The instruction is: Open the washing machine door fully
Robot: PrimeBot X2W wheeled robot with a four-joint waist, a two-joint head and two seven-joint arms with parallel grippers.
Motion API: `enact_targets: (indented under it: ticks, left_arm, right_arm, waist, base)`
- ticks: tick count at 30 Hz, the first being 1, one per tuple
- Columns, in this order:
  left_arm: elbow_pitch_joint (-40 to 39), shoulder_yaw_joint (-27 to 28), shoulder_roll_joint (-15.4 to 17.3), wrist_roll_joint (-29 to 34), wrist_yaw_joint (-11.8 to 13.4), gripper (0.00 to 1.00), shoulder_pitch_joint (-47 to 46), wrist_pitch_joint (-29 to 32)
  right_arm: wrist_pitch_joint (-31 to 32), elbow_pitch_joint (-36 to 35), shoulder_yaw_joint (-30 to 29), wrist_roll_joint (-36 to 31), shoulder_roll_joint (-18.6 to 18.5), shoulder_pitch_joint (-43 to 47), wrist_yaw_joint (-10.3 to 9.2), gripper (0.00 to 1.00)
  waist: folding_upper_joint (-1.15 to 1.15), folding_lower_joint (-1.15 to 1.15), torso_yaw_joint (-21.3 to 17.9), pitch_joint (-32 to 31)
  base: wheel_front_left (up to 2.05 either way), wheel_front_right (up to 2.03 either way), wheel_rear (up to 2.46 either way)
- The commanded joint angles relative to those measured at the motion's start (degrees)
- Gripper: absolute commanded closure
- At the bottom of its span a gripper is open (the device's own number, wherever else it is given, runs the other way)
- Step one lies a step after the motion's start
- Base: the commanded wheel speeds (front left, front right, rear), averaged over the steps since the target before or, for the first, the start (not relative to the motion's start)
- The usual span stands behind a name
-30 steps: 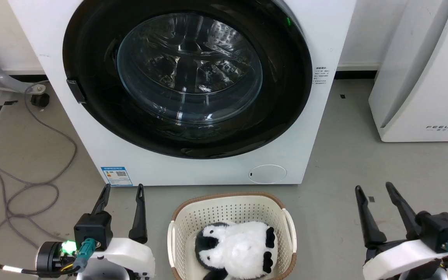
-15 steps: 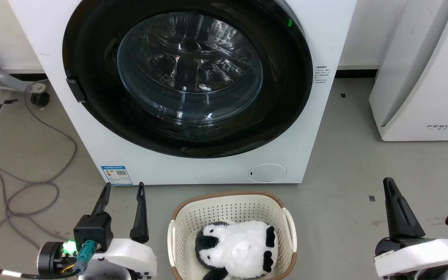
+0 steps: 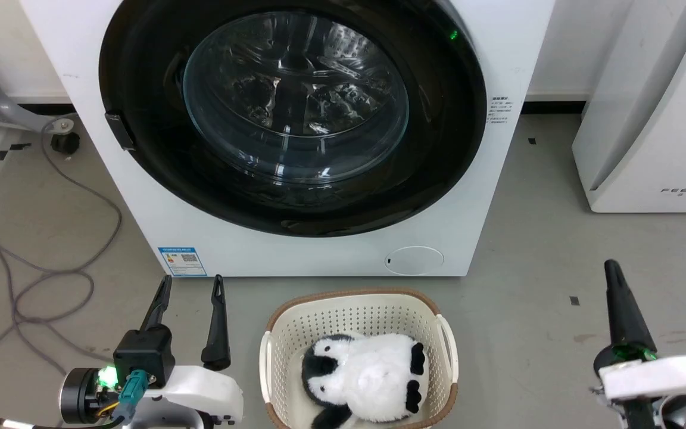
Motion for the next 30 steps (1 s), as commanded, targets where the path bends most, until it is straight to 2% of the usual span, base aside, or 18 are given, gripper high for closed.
enact_targets:
  ticks: [1,13,30]
  left_arm:
    - [-0.16,-0.10,0.02,-0.33,0.30,0.00,-0.84,-0.67]
    - [-0.58,-0.59,0.02,-0.74,0.93,0.00,-2.53,-2.10]
    - [-1.68,-1.78,0.02,-1.21,1.73,0.00,-6.60,-4.02]
  right_arm:
    - [0.50,0.72,-0.66,3.14,0.01,-1.56,0.03,1.00]
    - [5.21,8.40,-5.48,14.41,-0.43,-10.61,0.04,1.00]
    - [7.52,20.72,-7.81,23.06,-5.83,-28.59,0.04,1.00]
  waist:
    - [0.00,0.00,0.16,0.29]
    - [0.00,0.00,1.43,3.26]
    - [0.00,0.00,4.24,10.28]
  base:
    - [0.00,0.00,0.00]
    - [0.00,0.00,0.00]
    - [0.00,0.00,0.00]
